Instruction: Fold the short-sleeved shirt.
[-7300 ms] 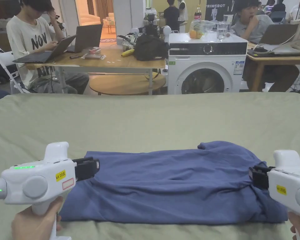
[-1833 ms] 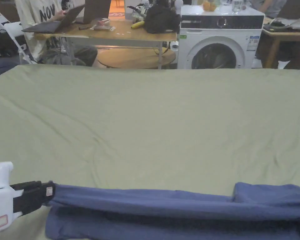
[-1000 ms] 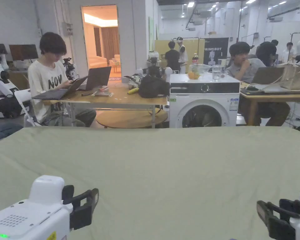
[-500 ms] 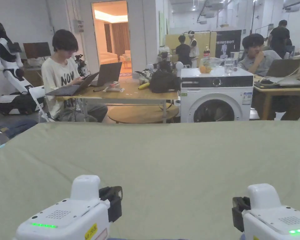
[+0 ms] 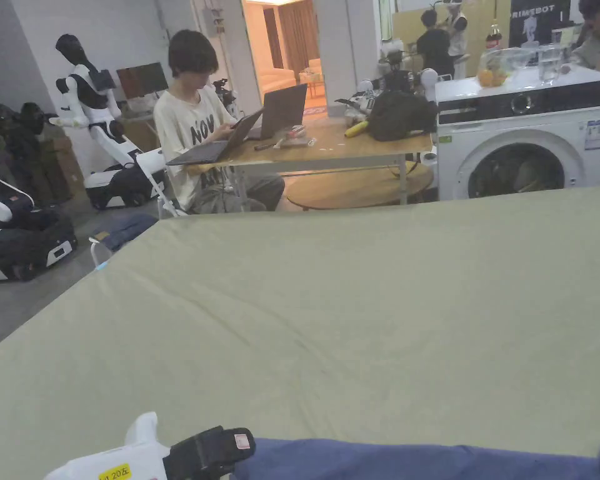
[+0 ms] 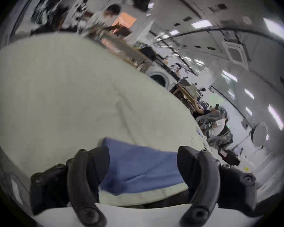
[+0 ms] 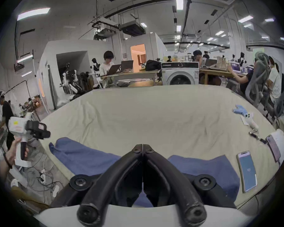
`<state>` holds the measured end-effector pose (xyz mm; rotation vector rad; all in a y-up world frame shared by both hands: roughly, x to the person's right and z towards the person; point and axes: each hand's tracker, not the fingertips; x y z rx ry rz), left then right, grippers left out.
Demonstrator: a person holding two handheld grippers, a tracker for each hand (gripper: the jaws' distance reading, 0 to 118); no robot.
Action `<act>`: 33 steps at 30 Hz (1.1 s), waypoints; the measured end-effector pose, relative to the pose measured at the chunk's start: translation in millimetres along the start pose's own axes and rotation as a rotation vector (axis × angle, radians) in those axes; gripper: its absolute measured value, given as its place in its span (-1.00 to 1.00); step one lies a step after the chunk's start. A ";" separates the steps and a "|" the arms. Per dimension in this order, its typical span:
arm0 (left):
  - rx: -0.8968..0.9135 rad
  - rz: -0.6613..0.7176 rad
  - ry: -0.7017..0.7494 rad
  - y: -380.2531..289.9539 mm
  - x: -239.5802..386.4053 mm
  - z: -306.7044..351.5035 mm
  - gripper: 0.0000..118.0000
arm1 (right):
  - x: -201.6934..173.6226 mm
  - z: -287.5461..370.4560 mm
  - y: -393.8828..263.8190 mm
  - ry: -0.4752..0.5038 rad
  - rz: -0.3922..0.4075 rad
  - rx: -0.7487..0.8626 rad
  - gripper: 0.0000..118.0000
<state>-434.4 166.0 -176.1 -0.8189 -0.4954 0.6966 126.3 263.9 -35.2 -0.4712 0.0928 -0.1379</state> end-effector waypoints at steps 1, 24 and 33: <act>-0.017 0.032 -0.014 -2.6 -11.4 -10.0 0.46 | 1.1 0.6 -1.4 0.001 -0.004 -0.002 -1.00; 0.166 -0.261 0.120 11.7 146.0 18.1 -0.97 | -6.0 2.3 -14.7 0.049 -0.089 -0.016 -1.00; -0.195 -0.368 0.110 -73.3 198.3 -160.3 -0.97 | -0.7 27.4 -36.0 0.040 -0.084 -0.026 -1.00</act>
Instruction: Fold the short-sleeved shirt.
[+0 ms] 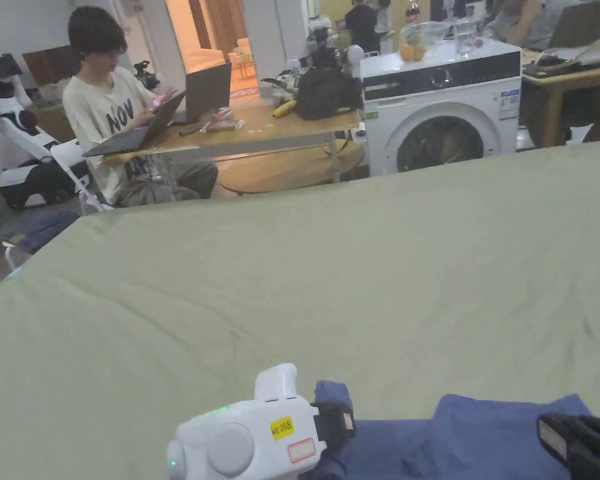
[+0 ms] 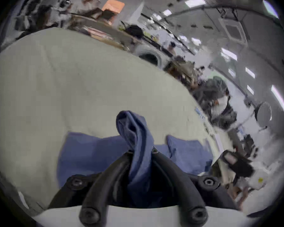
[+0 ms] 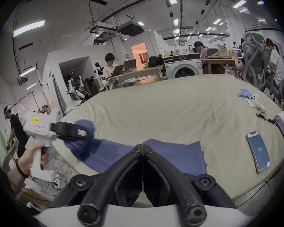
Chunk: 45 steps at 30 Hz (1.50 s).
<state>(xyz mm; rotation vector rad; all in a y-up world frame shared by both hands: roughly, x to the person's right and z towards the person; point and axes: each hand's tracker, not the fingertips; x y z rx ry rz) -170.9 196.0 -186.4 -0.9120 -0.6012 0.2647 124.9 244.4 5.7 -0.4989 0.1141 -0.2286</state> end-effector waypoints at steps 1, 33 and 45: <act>-0.019 0.024 -0.014 0.1 3.2 -7.7 -0.97 | 5.7 1.5 -4.6 -0.012 0.006 -0.003 -1.00; 0.205 0.459 -0.247 -12.5 -153.7 99.4 0.00 | 24.5 -10.6 0.2 0.005 -0.128 -0.026 -1.00; 0.049 0.615 -0.349 -44.8 -148.5 18.6 -0.78 | 16.9 5.3 2.4 -0.022 -0.118 -0.021 -1.00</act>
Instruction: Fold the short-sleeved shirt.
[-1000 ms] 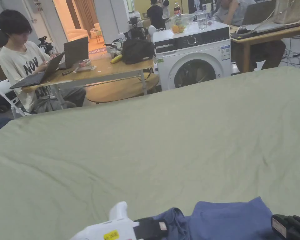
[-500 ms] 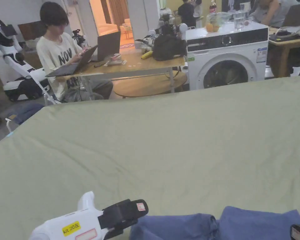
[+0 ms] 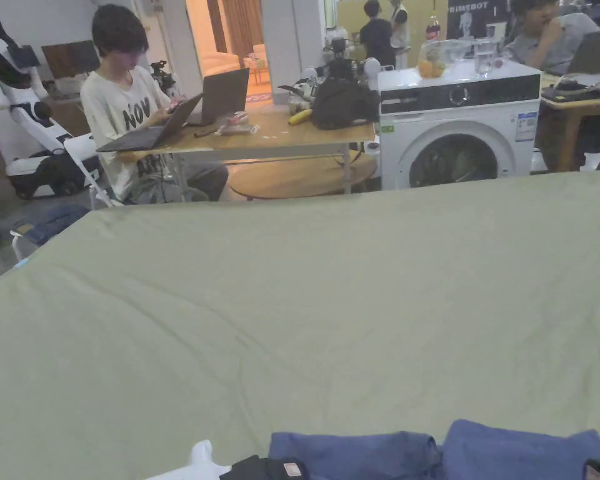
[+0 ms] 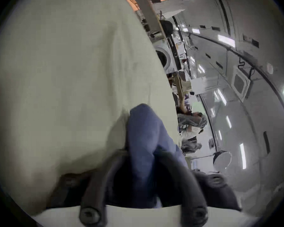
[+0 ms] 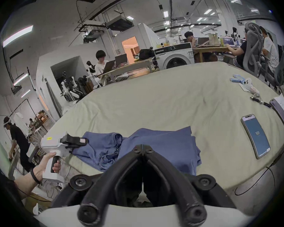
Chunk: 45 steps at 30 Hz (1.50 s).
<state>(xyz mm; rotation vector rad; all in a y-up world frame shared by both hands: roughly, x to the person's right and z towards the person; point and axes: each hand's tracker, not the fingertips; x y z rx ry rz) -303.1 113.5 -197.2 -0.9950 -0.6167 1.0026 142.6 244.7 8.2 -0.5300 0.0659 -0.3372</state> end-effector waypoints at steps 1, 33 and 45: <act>0.006 -0.016 -0.005 2.4 4.8 10.6 -0.82 | 1.0 0.2 1.5 -0.002 -0.011 0.003 -1.00; -0.346 -0.515 0.021 -67.1 153.0 -147.9 -0.96 | 57.1 36.6 -4.3 -0.065 -0.116 0.049 -1.00; -0.347 -0.554 0.021 -85.4 157.8 -156.5 -1.00 | 27.7 -24.8 -15.4 0.026 -0.081 -0.121 -1.00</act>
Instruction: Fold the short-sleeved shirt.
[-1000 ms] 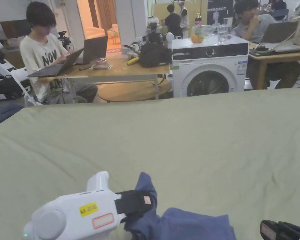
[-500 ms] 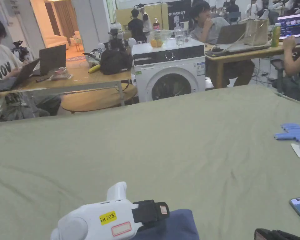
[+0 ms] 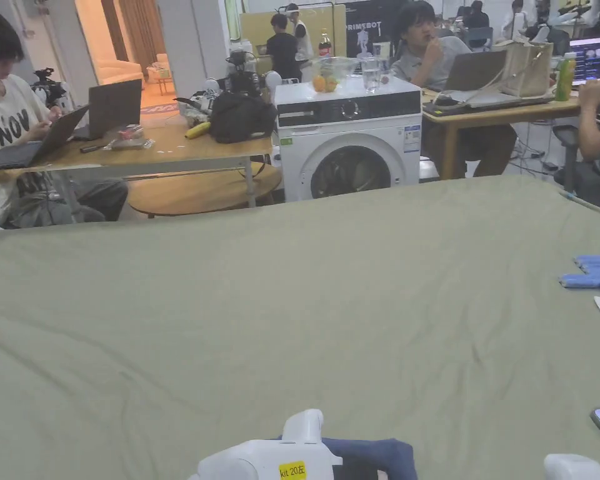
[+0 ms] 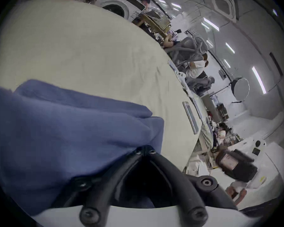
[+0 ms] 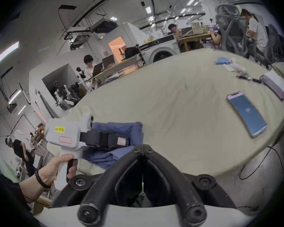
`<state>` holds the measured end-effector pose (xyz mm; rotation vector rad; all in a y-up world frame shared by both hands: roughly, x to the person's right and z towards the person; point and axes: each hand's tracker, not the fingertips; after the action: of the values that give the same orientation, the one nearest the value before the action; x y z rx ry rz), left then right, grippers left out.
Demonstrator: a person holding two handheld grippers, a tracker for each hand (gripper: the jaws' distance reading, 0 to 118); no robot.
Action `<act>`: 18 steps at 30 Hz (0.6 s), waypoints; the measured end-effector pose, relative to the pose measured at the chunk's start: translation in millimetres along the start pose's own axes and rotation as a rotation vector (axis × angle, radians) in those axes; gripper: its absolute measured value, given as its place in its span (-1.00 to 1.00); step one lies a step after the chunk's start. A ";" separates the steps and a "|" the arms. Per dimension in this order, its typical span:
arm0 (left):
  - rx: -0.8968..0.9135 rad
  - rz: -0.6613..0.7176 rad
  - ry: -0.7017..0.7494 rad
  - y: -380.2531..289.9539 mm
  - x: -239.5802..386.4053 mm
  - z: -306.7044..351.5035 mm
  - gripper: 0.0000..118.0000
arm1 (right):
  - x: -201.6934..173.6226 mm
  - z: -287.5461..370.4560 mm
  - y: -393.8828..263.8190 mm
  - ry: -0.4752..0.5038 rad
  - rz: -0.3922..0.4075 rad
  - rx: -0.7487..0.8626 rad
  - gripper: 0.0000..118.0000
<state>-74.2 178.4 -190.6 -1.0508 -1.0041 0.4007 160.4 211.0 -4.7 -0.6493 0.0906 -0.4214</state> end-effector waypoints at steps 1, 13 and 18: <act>0.025 -0.014 -0.061 3.5 1.7 14.7 -1.00 | -4.3 -13.2 6.4 0.032 0.019 -0.013 -1.00; 0.219 0.151 0.074 -6.2 -80.6 156.8 0.10 | -18.4 -124.8 30.2 -0.008 0.129 -0.336 -1.00; 0.125 0.229 -0.029 -12.5 -106.3 105.5 0.10 | -18.9 -123.1 27.7 -0.021 0.150 -0.318 -1.00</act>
<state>-219.8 153.9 -218.4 -1.0523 -0.8751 0.6599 126.8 168.7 -120.2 -0.9532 0.1876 -0.2570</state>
